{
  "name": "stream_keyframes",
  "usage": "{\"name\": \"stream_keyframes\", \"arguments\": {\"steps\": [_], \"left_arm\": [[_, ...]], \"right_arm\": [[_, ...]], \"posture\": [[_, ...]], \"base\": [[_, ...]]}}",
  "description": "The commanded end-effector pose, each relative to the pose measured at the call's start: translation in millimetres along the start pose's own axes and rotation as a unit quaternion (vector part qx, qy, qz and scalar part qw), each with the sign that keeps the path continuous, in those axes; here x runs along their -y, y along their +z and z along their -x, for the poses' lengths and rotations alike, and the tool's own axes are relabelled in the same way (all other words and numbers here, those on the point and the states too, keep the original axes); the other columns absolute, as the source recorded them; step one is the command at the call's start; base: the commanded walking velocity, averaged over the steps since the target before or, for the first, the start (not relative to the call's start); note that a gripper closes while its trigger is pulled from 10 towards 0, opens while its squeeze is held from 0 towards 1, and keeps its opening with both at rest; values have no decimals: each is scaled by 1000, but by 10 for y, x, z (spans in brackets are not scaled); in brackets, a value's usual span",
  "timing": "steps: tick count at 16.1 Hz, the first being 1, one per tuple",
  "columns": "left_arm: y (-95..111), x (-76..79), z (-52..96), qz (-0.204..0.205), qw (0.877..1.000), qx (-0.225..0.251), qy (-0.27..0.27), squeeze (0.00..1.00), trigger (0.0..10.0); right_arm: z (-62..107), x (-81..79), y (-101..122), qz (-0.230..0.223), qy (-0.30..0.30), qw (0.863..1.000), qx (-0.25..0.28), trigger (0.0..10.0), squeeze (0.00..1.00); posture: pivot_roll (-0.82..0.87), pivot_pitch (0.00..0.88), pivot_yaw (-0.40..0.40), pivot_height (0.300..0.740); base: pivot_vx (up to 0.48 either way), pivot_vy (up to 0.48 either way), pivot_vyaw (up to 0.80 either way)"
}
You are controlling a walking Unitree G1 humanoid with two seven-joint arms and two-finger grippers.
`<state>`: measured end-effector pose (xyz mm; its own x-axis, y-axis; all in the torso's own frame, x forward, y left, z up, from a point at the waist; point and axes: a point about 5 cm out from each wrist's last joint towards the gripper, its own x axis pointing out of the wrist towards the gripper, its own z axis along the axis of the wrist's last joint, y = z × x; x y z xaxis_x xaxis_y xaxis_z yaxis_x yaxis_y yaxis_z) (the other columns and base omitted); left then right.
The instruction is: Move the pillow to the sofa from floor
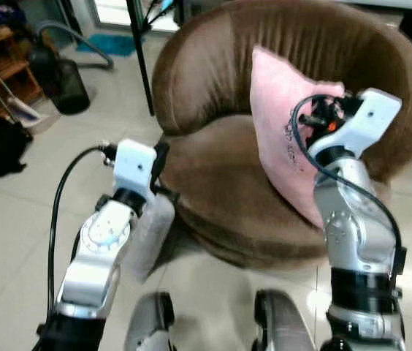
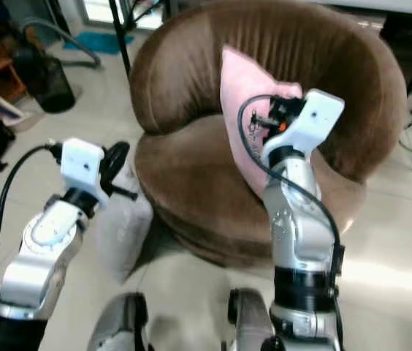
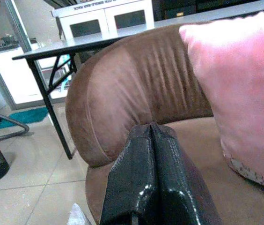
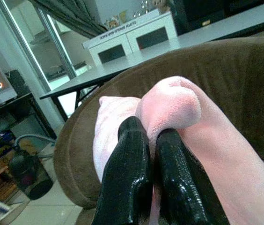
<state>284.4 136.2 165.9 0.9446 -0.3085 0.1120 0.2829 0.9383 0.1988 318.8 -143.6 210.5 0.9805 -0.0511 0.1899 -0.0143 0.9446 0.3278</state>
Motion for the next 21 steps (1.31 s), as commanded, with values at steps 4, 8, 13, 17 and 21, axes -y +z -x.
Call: {"name": "stream_keyframes", "arguments": {"steps": [4,8,13,17,21], "left_arm": [[-5,-25,1,-7,1000,2,-3,0,10000],[3,-11,-4,3,1000,9,-16,0,10000],[8,-18,-21,4,1000,13,-19,0,10000],[10,-26,-34,2,1000,15,-21,0,10000],[7,-47,-26,-5,1000,13,-24,0,10000]], "right_arm": [[24,-99,82,4,14,1000,19,10000,0],[22,-46,-5,55,2,998,1,10000,0],[11,-106,-25,22,26,999,-6,10000,0],[-7,-153,-6,15,39,999,-5,10000,0],[-5,-131,-42,7,33,999,-14,10000,0]], "posture": [[-82,0,36,730],[-82,0,37,740],[-80,0,36,740],[-72,0,34,740],[-63,0,36,740]], "base": [[0,0,0],[63,0,0],[325,0,0],[332,0,0],[326,0,-755]]}}
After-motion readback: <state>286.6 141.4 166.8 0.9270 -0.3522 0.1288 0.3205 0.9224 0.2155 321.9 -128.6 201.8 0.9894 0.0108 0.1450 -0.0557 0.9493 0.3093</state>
